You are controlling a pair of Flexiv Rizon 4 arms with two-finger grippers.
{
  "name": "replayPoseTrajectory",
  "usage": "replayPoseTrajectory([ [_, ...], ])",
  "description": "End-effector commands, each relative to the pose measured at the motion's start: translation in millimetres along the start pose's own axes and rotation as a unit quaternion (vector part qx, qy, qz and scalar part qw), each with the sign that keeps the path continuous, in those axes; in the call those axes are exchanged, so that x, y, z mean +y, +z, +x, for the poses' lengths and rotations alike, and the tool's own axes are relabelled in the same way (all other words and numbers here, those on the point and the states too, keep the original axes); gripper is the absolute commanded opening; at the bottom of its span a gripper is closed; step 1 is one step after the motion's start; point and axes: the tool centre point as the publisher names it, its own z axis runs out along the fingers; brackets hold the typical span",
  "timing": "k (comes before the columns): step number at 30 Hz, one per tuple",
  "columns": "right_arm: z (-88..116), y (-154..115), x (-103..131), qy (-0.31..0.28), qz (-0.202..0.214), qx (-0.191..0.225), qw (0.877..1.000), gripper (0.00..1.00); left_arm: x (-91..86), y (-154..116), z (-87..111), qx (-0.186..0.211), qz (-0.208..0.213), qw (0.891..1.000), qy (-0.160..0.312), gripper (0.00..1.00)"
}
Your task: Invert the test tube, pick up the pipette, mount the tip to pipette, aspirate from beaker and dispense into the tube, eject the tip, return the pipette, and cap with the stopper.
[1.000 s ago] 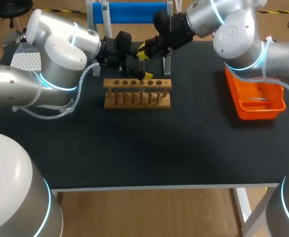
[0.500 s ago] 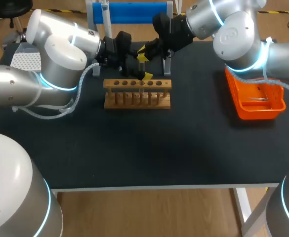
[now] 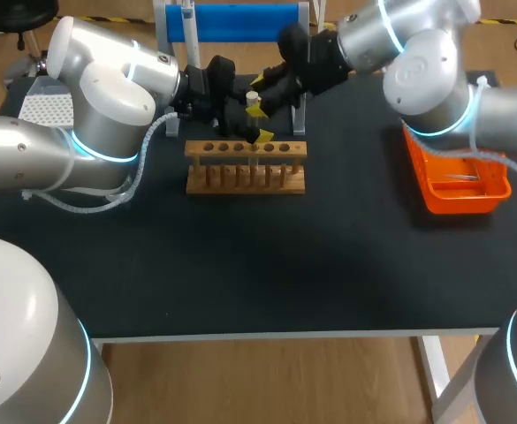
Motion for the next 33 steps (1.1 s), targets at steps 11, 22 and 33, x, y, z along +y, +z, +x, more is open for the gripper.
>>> replayPoseTrajectory([
  [11, 6, -25, -2, -0.019, -0.135, -0.011, 0.991, 0.38, -0.4, 0, -0.8, 0.001, -0.001, 1.000, 0.000, 1.00],
  [22, 7, -27, 7, -0.024, -0.218, 0.008, 0.976, 0.00, -0.4, 0, -0.8, 0.001, -0.001, 1.000, 0.000, 1.00],
  [33, 5, -18, 20, -0.019, -0.260, 0.028, 0.965, 0.00, -0.4, 0, -0.8, 0.001, -0.001, 1.000, 0.000, 1.00],
])
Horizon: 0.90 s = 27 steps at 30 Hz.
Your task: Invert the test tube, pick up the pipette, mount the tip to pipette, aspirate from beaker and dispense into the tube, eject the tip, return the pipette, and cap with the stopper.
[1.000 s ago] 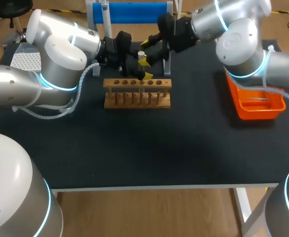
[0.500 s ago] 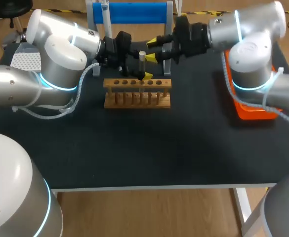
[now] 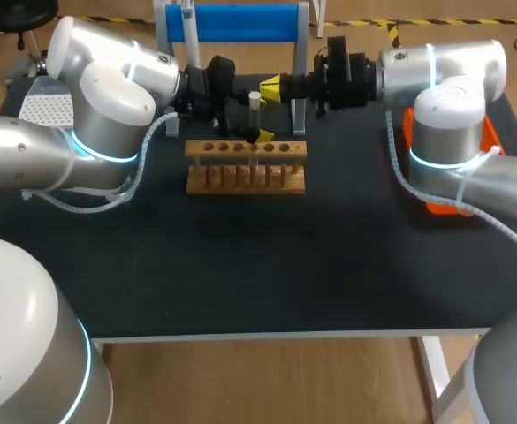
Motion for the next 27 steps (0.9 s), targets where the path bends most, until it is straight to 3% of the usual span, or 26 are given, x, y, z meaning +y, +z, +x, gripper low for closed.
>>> replayPoseTrajectory([
  [1, -5, 8, -2, 0.005, -0.018, 0.009, 1.000, 0.00, -0.4, 0, -0.8, 0.001, -0.001, 1.000, 0.000, 1.00],
  [27, -16, 27, -9, 0.042, -0.041, 0.028, 0.998, 0.00, -0.4, 0, -0.8, 0.001, -0.001, 1.000, 0.000, 1.00],
])
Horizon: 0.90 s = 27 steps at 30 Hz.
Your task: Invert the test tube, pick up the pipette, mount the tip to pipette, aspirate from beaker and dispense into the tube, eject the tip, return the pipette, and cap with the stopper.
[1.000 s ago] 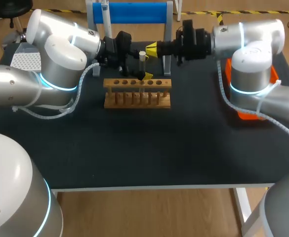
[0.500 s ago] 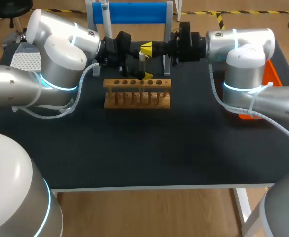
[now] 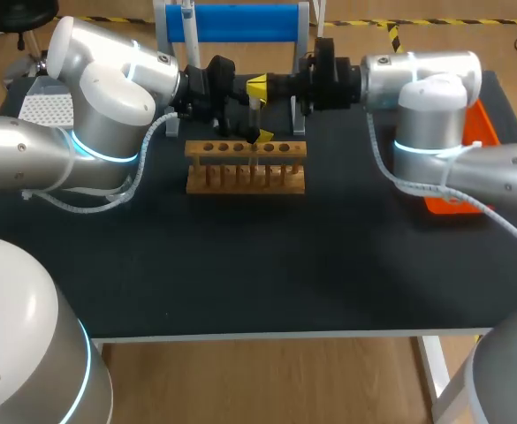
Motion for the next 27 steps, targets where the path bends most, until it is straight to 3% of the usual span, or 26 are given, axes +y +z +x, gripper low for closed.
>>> replayPoseTrajectory([
  [1, -4, 2, -4, 0.002, 0.000, 0.006, 1.000, 0.00, -0.5, 0, -0.8, 0.001, -0.001, 1.000, 0.000, 1.00],
  [20, -2, 3, -25, 0.029, 0.011, 0.005, 1.000, 0.00, -0.5, 0, -0.8, 0.001, -0.001, 1.000, 0.000, 1.00],
  [27, -3, 2, -17, 0.018, -0.003, -0.001, 1.000, 0.00, -0.5, 0, -0.8, 0.001, -0.001, 1.000, 0.000, 1.00],
])
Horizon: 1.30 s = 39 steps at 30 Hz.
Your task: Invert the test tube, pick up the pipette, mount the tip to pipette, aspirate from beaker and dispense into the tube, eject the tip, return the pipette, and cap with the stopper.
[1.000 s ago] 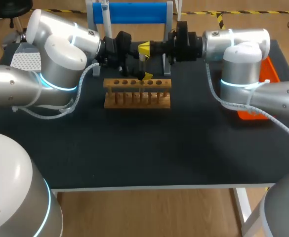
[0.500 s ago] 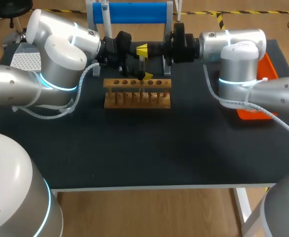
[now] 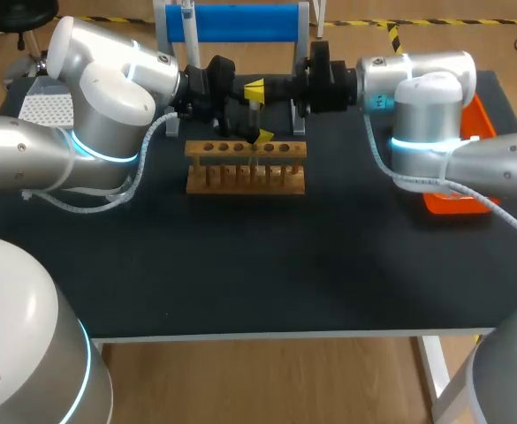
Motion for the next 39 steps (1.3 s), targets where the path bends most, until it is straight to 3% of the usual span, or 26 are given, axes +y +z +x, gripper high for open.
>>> replayPoseTrajectory([
  [1, 0, -1, -3, -0.010, -0.016, -0.003, 1.000, 0.00, -0.4, 0, -0.8, 0.001, -0.001, 1.000, 0.000, 1.00],
  [9, 0, -5, 20, -0.029, -0.050, -0.004, 0.998, 0.00, -0.4, 0, -0.8, 0.001, -0.001, 1.000, 0.000, 1.00],
  [15, 4, -18, 30, -0.049, -0.041, -0.015, 0.998, 0.00, -0.4, 0, -0.8, 0.001, -0.001, 1.000, 0.000, 1.00],
  [16, 4, -22, 31, -0.052, -0.036, -0.020, 0.998, 0.10, -0.4, 0, -0.8, 0.001, -0.001, 1.000, 0.000, 1.00],
  [18, 3, -31, 30, -0.054, -0.027, -0.031, 0.998, 0.58, -0.4, 0, -0.8, 0.001, -0.001, 1.000, 0.000, 1.00],
  [19, 3, -35, 29, -0.054, -0.022, -0.036, 0.998, 0.94, -0.4, 0, -0.8, 0.001, -0.001, 1.000, 0.000, 1.00],
  [20, 3, -40, 28, -0.054, -0.019, -0.039, 0.998, 1.00, -0.4, 0, -0.8, 0.001, -0.001, 1.000, 0.000, 1.00],
  [29, 3, -83, 7, -0.047, 0.025, -0.083, 0.995, 1.00, -0.4, 0, -0.8, 0.001, -0.001, 1.000, 0.000, 1.00],
  [39, 17, -119, -39, -0.009, 0.072, -0.109, 0.991, 1.00, -0.4, 0, -0.8, 0.001, -0.001, 1.000, 0.000, 1.00],
])
